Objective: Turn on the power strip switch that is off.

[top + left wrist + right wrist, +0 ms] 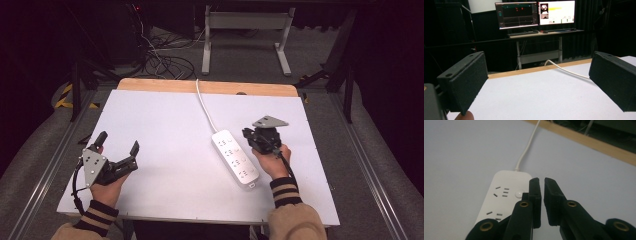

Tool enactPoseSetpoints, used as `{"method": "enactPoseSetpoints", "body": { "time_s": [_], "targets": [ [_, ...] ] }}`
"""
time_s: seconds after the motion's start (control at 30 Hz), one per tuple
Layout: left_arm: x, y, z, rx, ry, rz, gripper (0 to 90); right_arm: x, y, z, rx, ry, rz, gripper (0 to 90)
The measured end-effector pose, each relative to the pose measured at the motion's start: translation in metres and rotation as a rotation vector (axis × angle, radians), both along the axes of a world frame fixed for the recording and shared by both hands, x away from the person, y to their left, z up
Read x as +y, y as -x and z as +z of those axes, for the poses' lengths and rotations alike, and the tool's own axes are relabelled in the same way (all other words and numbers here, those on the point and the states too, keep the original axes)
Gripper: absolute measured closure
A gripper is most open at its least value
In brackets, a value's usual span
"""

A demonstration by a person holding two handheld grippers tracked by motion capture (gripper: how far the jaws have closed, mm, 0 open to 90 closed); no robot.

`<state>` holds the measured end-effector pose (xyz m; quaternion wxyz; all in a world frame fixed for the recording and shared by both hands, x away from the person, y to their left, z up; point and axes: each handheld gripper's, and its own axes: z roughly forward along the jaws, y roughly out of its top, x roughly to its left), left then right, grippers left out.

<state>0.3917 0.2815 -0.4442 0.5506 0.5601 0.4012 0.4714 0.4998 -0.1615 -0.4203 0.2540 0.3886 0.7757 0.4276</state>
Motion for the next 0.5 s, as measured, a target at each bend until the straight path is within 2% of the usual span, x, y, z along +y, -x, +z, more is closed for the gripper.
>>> {"method": "enactPoseSetpoints", "body": {
  "time_s": [0.17, 0.23, 0.33, 0.43, 0.5],
  "targets": [
    [-0.003, -0.001, 0.000, 0.002, -0.008, -0.001, 2.5, -0.031, 0.028, 0.012, -0.132, -0.097, -0.033, 90.0],
    [-0.002, -0.001, -0.001, 0.004, -0.006, 0.000, 2.5, -0.042, 0.041, 0.010, -0.188, -0.140, -0.039, 90.0],
    [-0.001, -0.002, -0.001, 0.006, 0.003, 0.004, 2.5, -0.057, 0.056, 0.002, -0.278, -0.187, -0.082, 90.0],
    [-0.001, -0.001, 0.000, 0.004, 0.001, 0.002, 2.5, -0.070, 0.063, -0.003, -0.354, -0.249, -0.140, 77.2],
    [-0.002, -0.001, 0.000, 0.000, -0.003, -0.002, 2.5, -0.073, 0.065, -0.006, -0.372, -0.269, -0.159, 67.9]
  ]
}}
